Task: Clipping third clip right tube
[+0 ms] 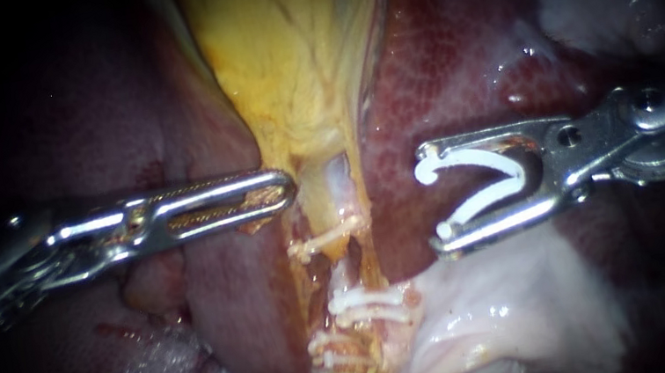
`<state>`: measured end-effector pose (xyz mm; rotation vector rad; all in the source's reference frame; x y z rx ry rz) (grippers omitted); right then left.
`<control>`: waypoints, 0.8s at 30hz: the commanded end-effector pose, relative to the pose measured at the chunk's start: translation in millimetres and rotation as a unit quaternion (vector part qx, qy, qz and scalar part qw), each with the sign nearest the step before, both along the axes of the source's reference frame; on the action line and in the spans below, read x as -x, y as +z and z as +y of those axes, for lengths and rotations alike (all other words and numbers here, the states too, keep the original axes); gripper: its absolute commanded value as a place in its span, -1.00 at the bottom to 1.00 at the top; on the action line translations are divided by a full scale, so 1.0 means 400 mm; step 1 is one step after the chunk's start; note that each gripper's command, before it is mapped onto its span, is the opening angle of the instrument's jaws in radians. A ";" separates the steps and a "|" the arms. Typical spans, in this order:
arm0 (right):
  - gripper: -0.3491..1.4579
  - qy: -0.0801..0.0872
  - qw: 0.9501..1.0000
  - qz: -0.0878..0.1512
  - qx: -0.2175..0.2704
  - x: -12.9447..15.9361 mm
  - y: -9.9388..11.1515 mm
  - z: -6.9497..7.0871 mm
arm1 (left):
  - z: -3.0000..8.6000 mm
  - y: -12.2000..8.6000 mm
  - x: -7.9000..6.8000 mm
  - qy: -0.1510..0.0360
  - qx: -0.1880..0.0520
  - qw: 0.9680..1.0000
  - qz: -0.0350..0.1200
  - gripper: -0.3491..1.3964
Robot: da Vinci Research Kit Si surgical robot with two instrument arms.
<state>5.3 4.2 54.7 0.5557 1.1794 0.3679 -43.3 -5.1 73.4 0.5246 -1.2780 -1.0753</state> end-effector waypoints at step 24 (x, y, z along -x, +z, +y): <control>0.05 0.006 1.000 -0.002 -0.015 -0.0011 0.0064 -0.0031 | 0.0052 -0.0172 -0.0132 -0.022 -0.010 0.999 -0.026 -1.00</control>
